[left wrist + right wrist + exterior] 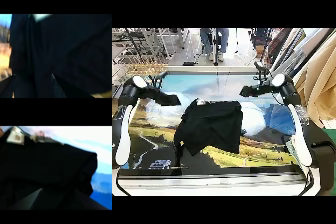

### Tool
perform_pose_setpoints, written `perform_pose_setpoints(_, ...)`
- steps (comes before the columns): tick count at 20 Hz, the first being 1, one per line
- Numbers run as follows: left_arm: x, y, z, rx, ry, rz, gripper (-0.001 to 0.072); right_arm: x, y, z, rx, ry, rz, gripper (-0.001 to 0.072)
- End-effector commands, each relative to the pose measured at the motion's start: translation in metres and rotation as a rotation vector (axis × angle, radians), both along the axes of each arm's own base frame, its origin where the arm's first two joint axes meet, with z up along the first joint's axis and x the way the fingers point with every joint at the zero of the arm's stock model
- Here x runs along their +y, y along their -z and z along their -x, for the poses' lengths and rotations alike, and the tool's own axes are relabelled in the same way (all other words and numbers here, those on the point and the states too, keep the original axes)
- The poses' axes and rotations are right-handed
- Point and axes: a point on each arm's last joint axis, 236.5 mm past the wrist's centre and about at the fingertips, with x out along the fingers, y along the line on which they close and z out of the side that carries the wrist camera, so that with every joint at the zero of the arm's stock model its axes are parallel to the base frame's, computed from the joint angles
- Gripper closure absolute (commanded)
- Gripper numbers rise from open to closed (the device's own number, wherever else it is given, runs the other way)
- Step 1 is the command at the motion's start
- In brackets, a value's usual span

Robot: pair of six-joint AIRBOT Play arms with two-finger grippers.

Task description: Fold the clothes and pants, and hang the long-sleeved shirts on hangers.

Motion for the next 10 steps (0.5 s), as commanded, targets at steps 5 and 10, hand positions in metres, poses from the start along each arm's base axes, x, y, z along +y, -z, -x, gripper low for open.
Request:
perform_pose_setpoints(5, -0.039, 0.079, 0.100, 0.467, 0.061, 0.088, 0.0208, 0.005, 0.082, 0.055, 0.366, 0.016, -0.143, 0.0269)
perform_pose_setpoints(10, -0.051, 0.102, 0.095, 0.449, 0.016, 0.080, 0.0216, -0.011, 0.093, -0.003, 0.225, 0.230, -0.170, 0.0268)
